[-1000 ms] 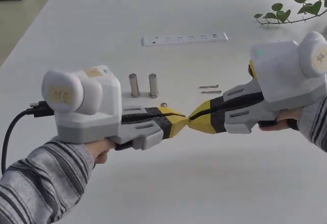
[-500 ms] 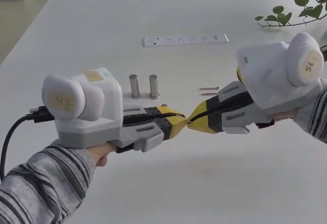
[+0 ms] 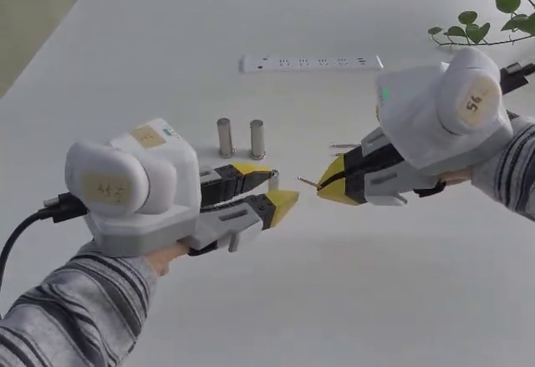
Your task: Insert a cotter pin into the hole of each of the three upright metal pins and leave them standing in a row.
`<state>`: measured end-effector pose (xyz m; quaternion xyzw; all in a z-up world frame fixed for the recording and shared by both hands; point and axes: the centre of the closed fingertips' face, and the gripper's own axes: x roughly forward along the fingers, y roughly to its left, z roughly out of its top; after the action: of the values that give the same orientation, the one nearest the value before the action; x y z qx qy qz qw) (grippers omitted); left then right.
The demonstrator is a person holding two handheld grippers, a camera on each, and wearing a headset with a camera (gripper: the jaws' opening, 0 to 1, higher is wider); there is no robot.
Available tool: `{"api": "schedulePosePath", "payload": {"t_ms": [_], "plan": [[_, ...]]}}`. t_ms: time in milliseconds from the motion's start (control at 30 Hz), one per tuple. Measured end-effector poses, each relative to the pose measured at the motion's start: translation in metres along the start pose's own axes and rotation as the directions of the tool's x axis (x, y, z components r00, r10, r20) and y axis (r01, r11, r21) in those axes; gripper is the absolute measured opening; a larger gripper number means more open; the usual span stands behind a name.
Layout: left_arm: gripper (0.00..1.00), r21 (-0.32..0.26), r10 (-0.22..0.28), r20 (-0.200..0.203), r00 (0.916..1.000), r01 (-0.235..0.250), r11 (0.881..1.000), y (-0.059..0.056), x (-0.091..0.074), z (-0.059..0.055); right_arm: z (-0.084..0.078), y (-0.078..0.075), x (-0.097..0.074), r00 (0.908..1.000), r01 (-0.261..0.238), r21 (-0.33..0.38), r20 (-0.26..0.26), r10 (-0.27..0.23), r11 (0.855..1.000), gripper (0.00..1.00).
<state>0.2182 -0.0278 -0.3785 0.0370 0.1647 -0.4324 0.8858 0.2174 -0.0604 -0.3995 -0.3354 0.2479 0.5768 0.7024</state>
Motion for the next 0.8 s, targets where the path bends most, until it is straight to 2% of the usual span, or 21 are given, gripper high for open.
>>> {"api": "schedulePosePath", "payload": {"t_ms": [100, 133, 267, 433, 633, 700, 800], "plan": [[0.24, 0.009, 0.061, -0.008, 0.9981, -0.061, 0.998, 0.011, 0.001, -0.006, -0.006, -0.01, 0.005, 0.9997, -0.006, 0.006, -0.024, 0.006, 1.0, 0.0], [0.24, 0.021, 0.096, -0.014, 0.9953, -0.096, 0.995, 0.017, 0.002, -0.009, -0.007, -0.012, 0.009, 0.9994, -0.005, 0.007, -0.035, 0.005, 1.0, 0.0], [0.26, 0.016, 0.165, -0.04, 0.9854, -0.165, 0.986, 0.031, 0.008, -0.022, -0.012, -0.02, 0.017, 0.9976, -0.007, 0.01, -0.068, 0.008, 1.0, 0.0], [0.25, 0.016, 0.212, -0.088, 0.9734, -0.211, 0.977, 0.041, 0.021, -0.039, -0.019, -0.029, 0.029, 0.9936, -0.015, 0.004, -0.112, 0.015, 1.0, 0.0], [0.25, 0.016, 0.244, -0.12, 0.9623, -0.244, 0.97, 0.048, 0.039, -0.05, -0.03, -0.04, 0.04, 0.9885, -0.022, -0.001, -0.15, 0.021, 1.0, 0.0], [0.24, 0.022, 0.265, -0.137, 0.9545, -0.264, 0.964, 0.051, 0.044, -0.055, -0.033, -0.044, 0.045, 0.9871, -0.03, -0.008, -0.158, 0.029, 1.0, 0.0], [0.23, -0.009, 0.283, -0.152, 0.9472, -0.287, 0.958, 0.056, 0.049, -0.062, -0.037, -0.043, 0.05, 0.9833, -0.039, -0.023, -0.179, 0.034, 0.999, 0.0]]}}
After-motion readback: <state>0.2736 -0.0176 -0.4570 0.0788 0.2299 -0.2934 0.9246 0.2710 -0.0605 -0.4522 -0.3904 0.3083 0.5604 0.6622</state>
